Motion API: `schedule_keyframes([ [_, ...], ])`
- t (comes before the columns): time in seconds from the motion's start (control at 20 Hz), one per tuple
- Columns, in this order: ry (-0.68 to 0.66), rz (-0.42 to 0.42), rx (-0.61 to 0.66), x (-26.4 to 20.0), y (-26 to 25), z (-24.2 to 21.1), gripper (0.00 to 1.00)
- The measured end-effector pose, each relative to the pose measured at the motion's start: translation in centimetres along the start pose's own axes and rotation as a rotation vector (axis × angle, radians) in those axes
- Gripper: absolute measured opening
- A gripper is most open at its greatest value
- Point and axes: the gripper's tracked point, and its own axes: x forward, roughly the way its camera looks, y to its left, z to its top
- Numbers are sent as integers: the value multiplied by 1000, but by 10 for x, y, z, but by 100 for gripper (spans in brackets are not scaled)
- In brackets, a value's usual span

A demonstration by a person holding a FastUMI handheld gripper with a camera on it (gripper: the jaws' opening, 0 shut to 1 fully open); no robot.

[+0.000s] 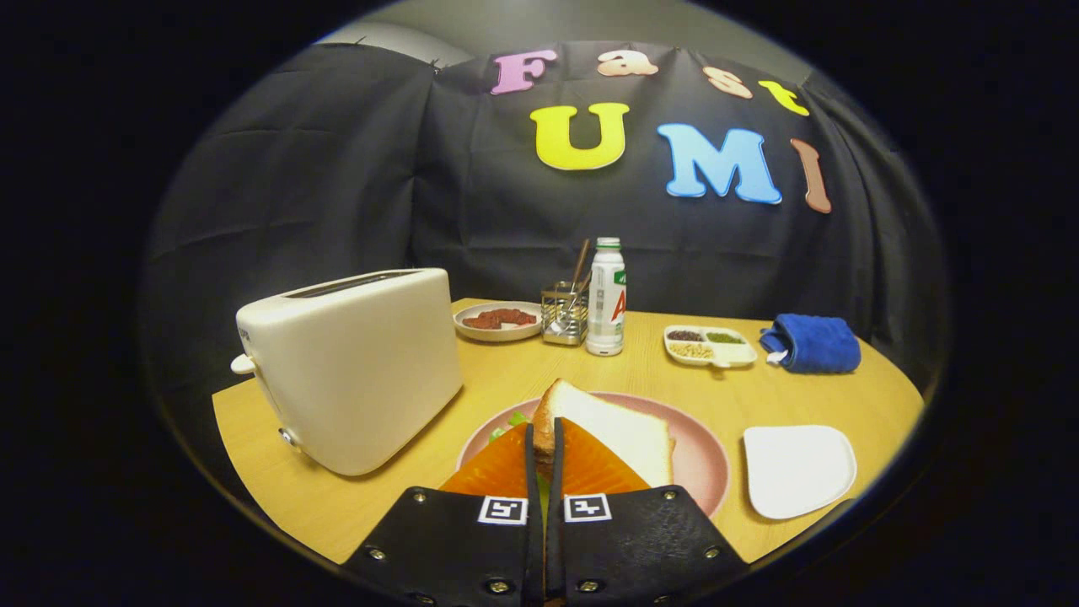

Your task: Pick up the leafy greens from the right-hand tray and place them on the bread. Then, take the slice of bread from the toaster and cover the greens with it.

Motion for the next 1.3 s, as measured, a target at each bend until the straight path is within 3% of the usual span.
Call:
schedule_keyframes([
  [0.45,18,4,5,-3,5,-3,2],
  [0.65,5,13,-8,1,9,-1,12],
  [0.7,4,17,-5,-1,8,-2,22],
  [0.8,7,14,5,-1,7,-2,27],
  [1.3,-55,26,-8,-12,4,24,27],
])
